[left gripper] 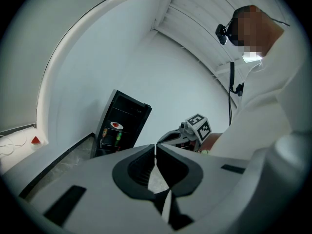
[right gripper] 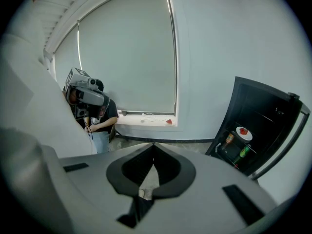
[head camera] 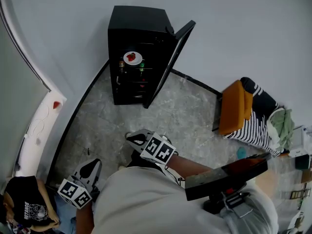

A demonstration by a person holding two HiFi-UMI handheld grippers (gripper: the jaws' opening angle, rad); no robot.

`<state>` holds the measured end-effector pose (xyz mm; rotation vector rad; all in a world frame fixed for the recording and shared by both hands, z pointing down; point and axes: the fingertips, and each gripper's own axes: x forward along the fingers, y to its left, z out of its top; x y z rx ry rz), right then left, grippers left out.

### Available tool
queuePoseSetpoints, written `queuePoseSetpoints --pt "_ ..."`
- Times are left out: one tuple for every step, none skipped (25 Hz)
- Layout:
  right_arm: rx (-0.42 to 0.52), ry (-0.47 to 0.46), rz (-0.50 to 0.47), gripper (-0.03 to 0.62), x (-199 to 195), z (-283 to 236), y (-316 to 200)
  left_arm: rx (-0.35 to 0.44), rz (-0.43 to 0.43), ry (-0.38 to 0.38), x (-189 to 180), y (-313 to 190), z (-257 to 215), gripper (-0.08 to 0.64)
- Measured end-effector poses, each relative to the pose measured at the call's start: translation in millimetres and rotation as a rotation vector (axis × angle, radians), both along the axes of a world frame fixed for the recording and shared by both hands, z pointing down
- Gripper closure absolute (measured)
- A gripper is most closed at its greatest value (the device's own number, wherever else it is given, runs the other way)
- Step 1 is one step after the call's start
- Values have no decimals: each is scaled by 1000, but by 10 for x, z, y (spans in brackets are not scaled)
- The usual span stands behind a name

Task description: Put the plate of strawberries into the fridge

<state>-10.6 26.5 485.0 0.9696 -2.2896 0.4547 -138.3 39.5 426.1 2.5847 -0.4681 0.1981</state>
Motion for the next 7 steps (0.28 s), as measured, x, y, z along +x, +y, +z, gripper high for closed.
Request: queuePoseSetpoints --pt "-2 0 1 577 6 3 6 -3 1 -1 9 3 3 541" --pt "-4 -3 2 577 14 6 8 -5 3 -1 20 5 5 541" --pt "-6 -7 4 577 23 9 9 -5 6 0 33 4 5 541" --pt "-8 -10 7 577 33 10 7 -3 10 2 47 4 3 541" --pt "-9 -13 9 577 45 11 3 0 15 4 63 4 1 541" --pt "-9 -14 11 577 58 11 0 3 20 7 78 6 0 541" --pt "-9 -15 13 577 72 11 -4 5 24 9 94 8 -1 541"
